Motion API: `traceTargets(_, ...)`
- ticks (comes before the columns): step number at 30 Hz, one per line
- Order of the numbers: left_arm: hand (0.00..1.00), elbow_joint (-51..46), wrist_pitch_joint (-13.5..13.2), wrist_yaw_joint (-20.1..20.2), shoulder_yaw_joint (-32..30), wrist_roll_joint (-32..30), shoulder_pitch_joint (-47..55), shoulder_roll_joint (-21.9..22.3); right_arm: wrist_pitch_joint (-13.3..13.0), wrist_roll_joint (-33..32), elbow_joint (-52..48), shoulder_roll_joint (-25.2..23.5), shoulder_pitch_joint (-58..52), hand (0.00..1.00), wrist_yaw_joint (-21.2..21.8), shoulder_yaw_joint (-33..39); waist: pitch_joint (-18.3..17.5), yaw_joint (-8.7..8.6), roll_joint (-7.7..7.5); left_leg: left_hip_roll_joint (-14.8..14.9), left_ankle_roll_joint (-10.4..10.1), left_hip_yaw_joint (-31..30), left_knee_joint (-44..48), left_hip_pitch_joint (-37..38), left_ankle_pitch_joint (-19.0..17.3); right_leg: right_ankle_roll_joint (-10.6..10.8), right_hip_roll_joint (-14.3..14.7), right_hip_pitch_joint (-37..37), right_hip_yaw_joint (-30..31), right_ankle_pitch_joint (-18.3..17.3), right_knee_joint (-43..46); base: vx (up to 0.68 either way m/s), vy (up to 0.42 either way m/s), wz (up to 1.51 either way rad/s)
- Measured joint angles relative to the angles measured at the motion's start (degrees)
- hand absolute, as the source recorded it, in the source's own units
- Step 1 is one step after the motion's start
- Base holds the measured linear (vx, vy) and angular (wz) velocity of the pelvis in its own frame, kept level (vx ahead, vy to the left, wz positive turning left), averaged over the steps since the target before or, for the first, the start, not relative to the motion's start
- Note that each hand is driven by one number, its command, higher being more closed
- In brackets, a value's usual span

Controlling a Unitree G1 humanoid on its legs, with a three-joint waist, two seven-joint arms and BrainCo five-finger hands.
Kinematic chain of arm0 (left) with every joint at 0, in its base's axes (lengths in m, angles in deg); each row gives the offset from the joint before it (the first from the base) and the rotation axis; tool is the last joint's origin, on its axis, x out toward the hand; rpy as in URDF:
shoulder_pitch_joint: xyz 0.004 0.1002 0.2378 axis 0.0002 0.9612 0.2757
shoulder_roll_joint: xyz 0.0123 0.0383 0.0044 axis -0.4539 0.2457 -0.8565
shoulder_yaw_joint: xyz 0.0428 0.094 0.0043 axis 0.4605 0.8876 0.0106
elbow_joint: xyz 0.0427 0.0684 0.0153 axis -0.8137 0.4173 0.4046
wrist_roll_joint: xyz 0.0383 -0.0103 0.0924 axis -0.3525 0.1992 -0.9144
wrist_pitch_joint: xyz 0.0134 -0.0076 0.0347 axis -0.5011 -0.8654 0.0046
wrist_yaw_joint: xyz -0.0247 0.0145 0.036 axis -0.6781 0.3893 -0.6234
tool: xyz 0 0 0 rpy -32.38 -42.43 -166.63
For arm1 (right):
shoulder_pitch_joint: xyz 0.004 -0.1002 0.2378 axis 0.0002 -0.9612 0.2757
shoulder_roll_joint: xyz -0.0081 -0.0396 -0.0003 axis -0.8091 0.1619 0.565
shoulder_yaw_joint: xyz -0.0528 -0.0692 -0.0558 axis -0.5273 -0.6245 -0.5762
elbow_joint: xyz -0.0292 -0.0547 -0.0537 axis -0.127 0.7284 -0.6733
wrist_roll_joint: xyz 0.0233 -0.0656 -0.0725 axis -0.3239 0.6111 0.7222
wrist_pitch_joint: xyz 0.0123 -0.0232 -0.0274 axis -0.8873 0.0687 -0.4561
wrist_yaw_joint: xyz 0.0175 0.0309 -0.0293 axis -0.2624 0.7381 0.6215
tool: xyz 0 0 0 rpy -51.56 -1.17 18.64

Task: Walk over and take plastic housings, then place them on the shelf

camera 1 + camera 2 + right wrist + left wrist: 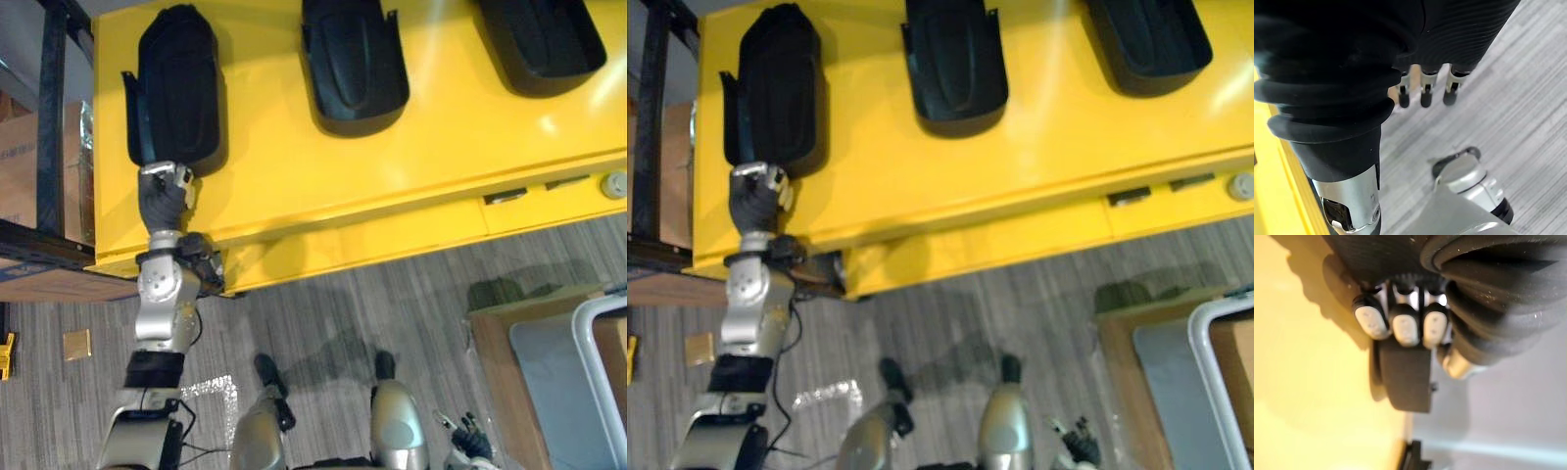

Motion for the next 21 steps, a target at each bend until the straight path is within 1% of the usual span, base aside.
traceTargets(3, 1.00, 2.5, 0.0, -1.0, -0.2, 0.0, -2.6, -2.0, 0.0, 0.0, 0.0, 0.0, 0.1, 0.00, 0.0, 0.0, 0.5, -0.37, -0.37, 0.6, 0.0, 0.0, 2.7, -1.2, -1.5, 0.0, 0.0, -0.4, 0.4, 0.0, 0.3, 0.00, 0.010, -0.04)
traceTargets(6, 1.00, 4.3, -0.3, -2.2, -0.4, 0.0, -5.3, -3.1, 0.0, -0.1, -0.1, 0.0, 0.3, 0.00, 0.0, -0.2, 0.7, -0.43, -0.61, 0.7, 0.3, 0.2, 3.8, -2.7, -1.7, 0.1, 0.0, -2.0, 1.1, -0.1, 1.1, -0.01, 0.003, -0.01)
traceTargets(7, 1.00, 6.0, -0.3, -2.4, -0.4, 0.0, -6.9, -4.1, 0.0, -0.1, -0.1, 0.0, 0.3, 0.00, 0.0, -0.4, 0.9, -0.93, -0.78, 0.7, 0.3, 0.1, 4.2, -3.1, -1.8, 0.1, 0.0, -2.1, 1.1, -0.1, 1.0, 0.00, 0.000, 0.00)
traceTargets(10, 1.00, 6.5, -0.4, -2.3, -0.5, 0.1, -7.6, -4.2, 0.3, -0.1, -0.1, -0.1, 0.3, 0.00, 0.0, -0.5, 1.1, -1.18, -1.06, 0.9, 0.3, 0.1, 4.3, -3.1, -1.8, 0.1, 0.1, -2.1, 1.2, -0.1, 1.1, 0.00, 0.000, 0.00)
traceTargets(14, 1.00, 6.5, -0.5, -2.1, -0.4, 0.2, -7.5, -4.2, 0.3, -0.1, -0.3, -0.2, 0.3, 0.00, 0.0, -0.5, 1.1, -1.25, -1.07, 0.9, 0.3, 0.1, 4.3, -3.0, -1.8, 0.1, 0.1, -2.0, 1.2, -0.1, 0.9, 0.00, 0.000, 0.00)
traceTargets(16, 1.00, 4.8, -0.5, -1.7, -0.4, 0.5, -5.9, -4.1, 0.3, -0.1, -1.0, -0.4, 0.1, 0.00, 0.0, -0.5, 1.1, -1.24, -1.07, 0.9, 0.3, 0.2, 4.2, -2.6, -1.8, 0.1, 0.1, -1.6, 1.2, -0.1, 0.8, 0.00, 0.000, 0.00)
traceTargets(19, 1.00, -3.3, -0.7, 0.0, -0.3, 1.3, 1.5, -2.3, 0.2, 0.0, -2.2, -1.0, -1.1, 0.00, 0.0, -0.4, 1.2, -1.22, -0.85, 0.9, 0.1, 0.1, 3.7, -0.5, -1.9, 0.1, 0.2, 1.0, 0.9, -0.1, -0.2, 0.03, -0.003, 0.00)
traceTargets(21, 1.00, -10.1, -1.2, 0.6, 0.1, 1.3, 8.0, 1.0, 0.1, 0.0, -2.3, -1.4, -1.3, 0.00, -0.1, -0.1, 1.1, -1.12, -0.48, 0.6, -0.1, -0.2, 2.5, 1.1, -2.0, 0.1, 0.2, 3.1, -0.1, -0.1, -1.6, 0.04, -0.001, 0.06)
